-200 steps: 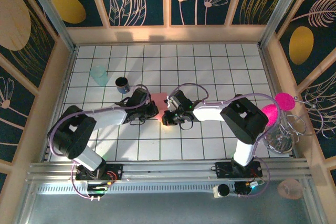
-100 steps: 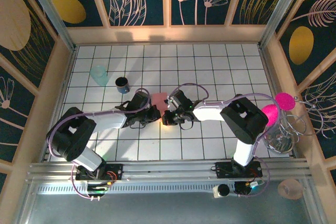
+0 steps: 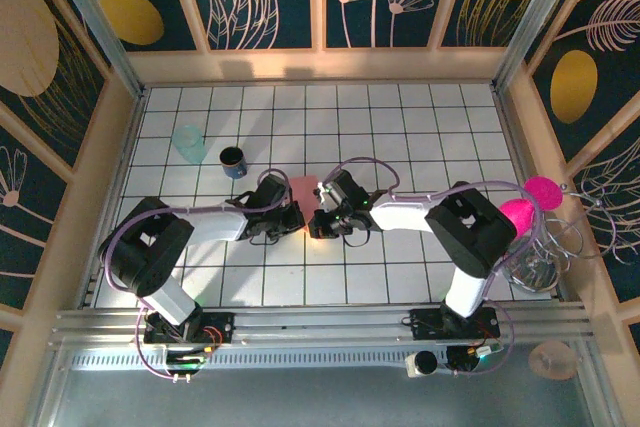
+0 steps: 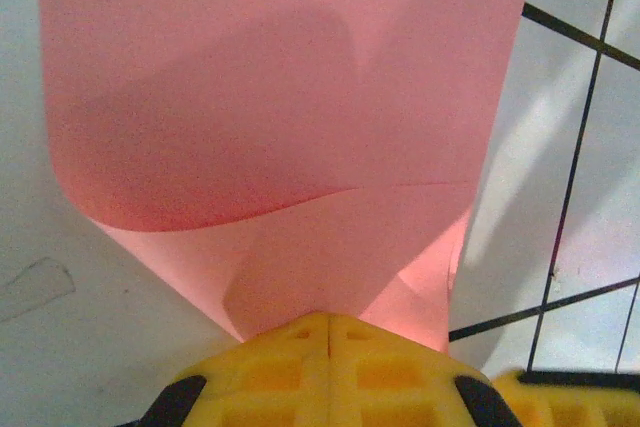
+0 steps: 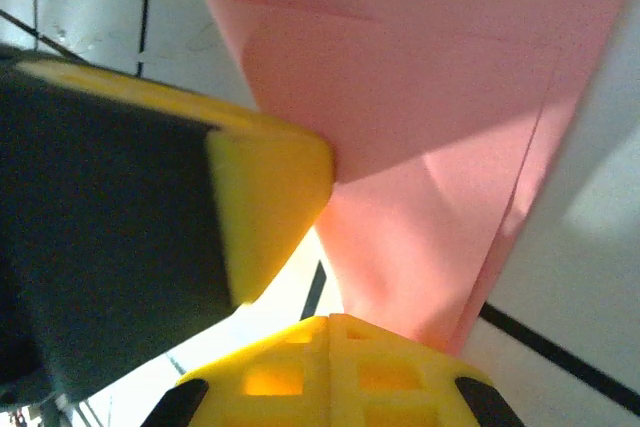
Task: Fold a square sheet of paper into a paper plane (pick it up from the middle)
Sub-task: Third fold the triangle at the center of the table.
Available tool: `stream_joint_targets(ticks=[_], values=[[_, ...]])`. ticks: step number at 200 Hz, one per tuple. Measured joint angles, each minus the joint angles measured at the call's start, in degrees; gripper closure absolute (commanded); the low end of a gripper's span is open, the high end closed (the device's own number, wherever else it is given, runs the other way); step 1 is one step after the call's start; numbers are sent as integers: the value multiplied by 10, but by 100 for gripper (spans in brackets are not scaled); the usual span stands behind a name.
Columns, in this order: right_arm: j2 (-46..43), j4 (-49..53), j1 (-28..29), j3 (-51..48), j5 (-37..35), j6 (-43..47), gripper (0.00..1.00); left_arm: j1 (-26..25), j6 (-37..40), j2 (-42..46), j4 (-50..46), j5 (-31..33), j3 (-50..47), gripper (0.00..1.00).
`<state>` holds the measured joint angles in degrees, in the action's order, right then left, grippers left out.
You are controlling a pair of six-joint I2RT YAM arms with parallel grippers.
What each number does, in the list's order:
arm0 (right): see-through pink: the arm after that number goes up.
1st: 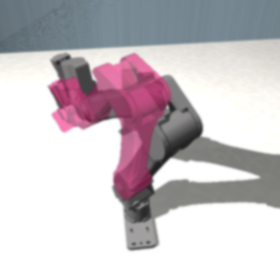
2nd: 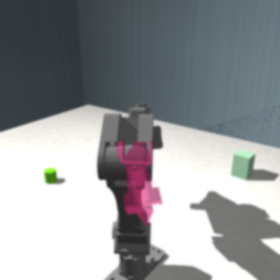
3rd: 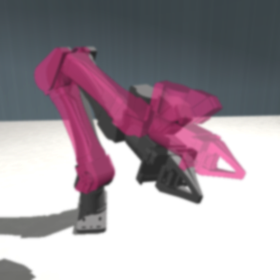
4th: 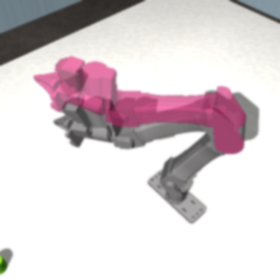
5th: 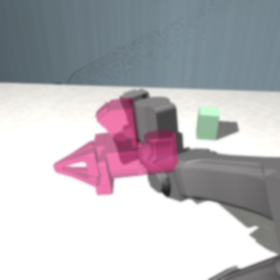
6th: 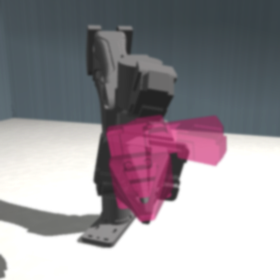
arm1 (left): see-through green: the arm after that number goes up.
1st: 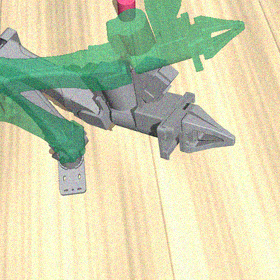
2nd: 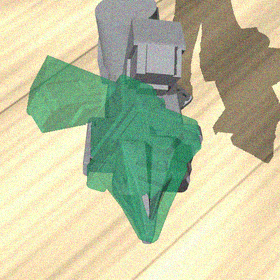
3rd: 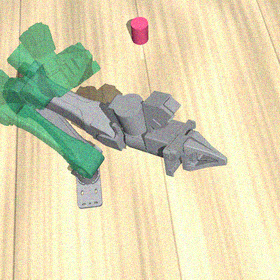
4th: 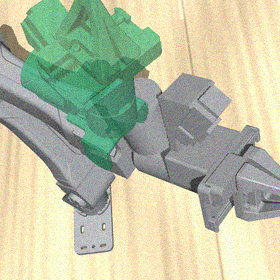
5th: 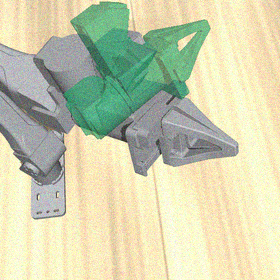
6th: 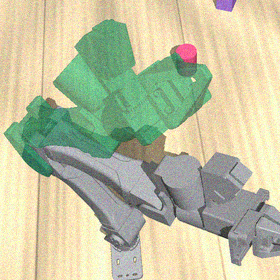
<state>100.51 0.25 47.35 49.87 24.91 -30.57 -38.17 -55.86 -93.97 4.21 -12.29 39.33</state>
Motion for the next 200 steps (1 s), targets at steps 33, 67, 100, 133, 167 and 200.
stream_joint_targets(ticks=[33, 67, 100, 133, 167, 200], values=[[-6, 5, 0, -2, 7, 1, 93, 0, -2, -5, -10, 11, 9, 100], [-6, 18, 0, -11, 4, 2, 94, 0, -2, -7, -15, 13, 14, 100], [-6, 31, 0, -12, -13, 2, 95, 0, -2, -8, -17, 14, 15, 100], [-6, 30, 0, -17, -19, 0, 95, 0, -2, -9, -17, 14, 16, 100], [-6, 17, -1, -25, -14, -5, 94, 0, -2, -10, -17, 14, 16, 100], [-11, 14, -3, -26, -10, -12, 92, 0, -2, -10, -16, 14, 16, 100]])
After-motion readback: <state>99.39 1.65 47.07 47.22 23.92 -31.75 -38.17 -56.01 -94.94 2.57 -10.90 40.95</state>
